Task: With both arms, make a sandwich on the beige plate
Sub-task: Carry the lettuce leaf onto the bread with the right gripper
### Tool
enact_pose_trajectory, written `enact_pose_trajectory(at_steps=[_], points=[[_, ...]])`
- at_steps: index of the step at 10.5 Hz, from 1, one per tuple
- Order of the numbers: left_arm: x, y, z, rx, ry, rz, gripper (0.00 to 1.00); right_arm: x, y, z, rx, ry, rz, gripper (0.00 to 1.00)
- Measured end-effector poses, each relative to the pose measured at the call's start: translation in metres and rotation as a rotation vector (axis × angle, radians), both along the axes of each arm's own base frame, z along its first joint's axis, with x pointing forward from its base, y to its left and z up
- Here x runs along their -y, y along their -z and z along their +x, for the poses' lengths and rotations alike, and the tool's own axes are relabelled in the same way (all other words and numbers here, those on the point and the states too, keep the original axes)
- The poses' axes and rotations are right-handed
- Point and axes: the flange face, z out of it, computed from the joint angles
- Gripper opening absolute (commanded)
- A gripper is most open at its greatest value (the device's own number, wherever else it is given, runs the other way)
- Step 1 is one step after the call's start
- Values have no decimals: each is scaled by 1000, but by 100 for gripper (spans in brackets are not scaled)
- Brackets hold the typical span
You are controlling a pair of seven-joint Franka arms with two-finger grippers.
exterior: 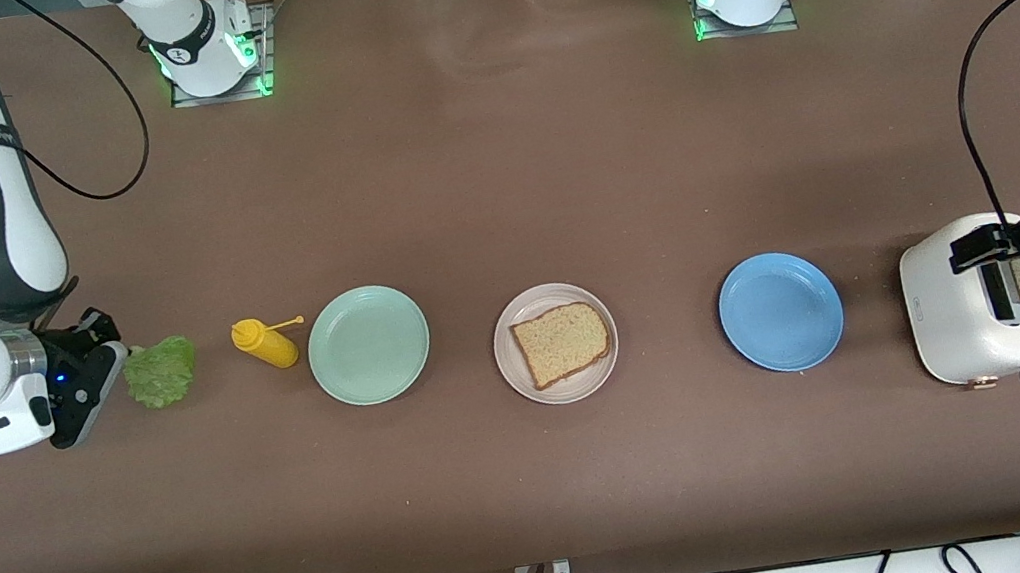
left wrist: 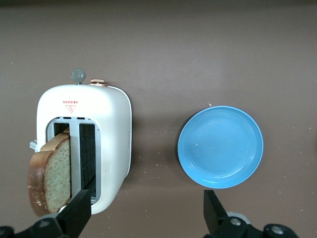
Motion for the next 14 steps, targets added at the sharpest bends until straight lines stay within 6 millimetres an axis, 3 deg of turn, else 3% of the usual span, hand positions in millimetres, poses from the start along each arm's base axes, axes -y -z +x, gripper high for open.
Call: enact_pose_trajectory(at_steps=[3, 6, 9, 12, 14], points=[[-15, 0, -1, -2, -12, 31, 100, -78, -6, -7, -44, 247, 16, 0], [-38, 4, -2, -1, -23, 80, 100, -172, -14, -17, -15, 496, -17, 0], [-59, 29, -1, -31, -17, 85, 100, -263, -17, -32, 70, 703, -33, 0], [-99, 49, -4, -59, 35, 72, 100, -332, 4, -45, 136, 955, -43, 0], [-113, 55, -5, -62, 47, 69, 100, -381, 50, -54, 200, 1115, -36, 0]])
